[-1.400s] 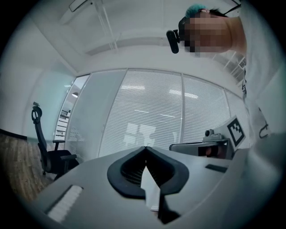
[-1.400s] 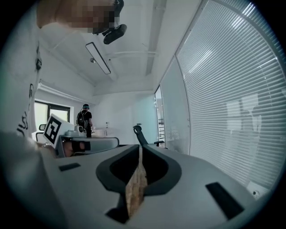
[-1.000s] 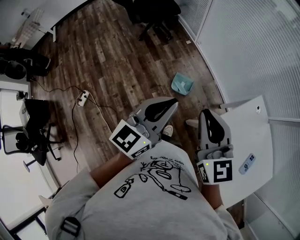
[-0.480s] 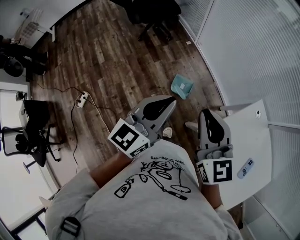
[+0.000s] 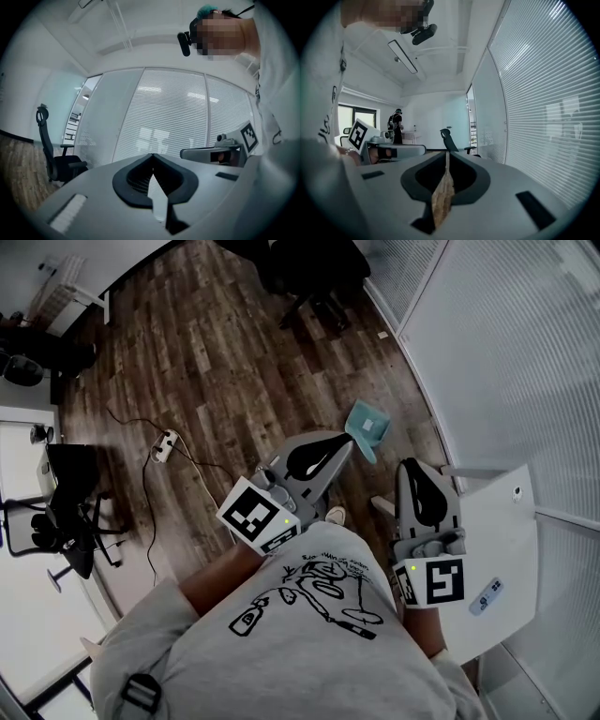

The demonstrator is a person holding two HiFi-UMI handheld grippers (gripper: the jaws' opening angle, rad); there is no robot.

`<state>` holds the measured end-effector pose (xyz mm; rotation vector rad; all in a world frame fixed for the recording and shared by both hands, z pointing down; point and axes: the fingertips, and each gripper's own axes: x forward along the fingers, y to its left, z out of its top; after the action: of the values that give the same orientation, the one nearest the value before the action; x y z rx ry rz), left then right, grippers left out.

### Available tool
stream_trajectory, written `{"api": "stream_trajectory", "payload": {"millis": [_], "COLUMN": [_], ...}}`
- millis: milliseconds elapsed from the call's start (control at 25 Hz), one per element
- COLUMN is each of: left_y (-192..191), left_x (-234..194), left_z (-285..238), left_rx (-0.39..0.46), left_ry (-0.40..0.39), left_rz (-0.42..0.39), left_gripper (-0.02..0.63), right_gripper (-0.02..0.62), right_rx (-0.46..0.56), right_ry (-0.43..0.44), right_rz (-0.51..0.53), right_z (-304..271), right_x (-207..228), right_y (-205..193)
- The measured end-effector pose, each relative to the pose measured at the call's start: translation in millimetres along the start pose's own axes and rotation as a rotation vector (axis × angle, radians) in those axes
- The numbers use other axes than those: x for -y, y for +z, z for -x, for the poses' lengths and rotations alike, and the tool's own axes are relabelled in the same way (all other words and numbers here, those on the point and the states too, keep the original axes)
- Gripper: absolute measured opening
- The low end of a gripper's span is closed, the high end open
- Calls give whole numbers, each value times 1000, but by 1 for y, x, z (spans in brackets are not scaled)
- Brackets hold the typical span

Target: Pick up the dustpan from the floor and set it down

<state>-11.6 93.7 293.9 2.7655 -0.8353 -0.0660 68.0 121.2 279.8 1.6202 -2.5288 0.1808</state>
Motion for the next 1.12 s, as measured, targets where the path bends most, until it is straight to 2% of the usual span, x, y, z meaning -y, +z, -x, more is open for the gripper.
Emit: {"api": "stream_trajectory", "payload": {"millis": [600,840,1120], "left_y": [44,50,48], "left_x": [-131,-163,-183], "left_z": [-17,-26,-49], "left_rx": [22,19,3], "left_ry": [44,37,3], "left_rz": [7,20,13], "left_gripper": [2,2,2], "right_gripper": [21,21,21], "right_rx": [-12,-25,-25], "right_ry": [58,59,19], "right_rz": [16,19,5], "right_z": [-137,-171,-188], "right_x": [-4,-2,15], "right_y": [35,40,39]}}
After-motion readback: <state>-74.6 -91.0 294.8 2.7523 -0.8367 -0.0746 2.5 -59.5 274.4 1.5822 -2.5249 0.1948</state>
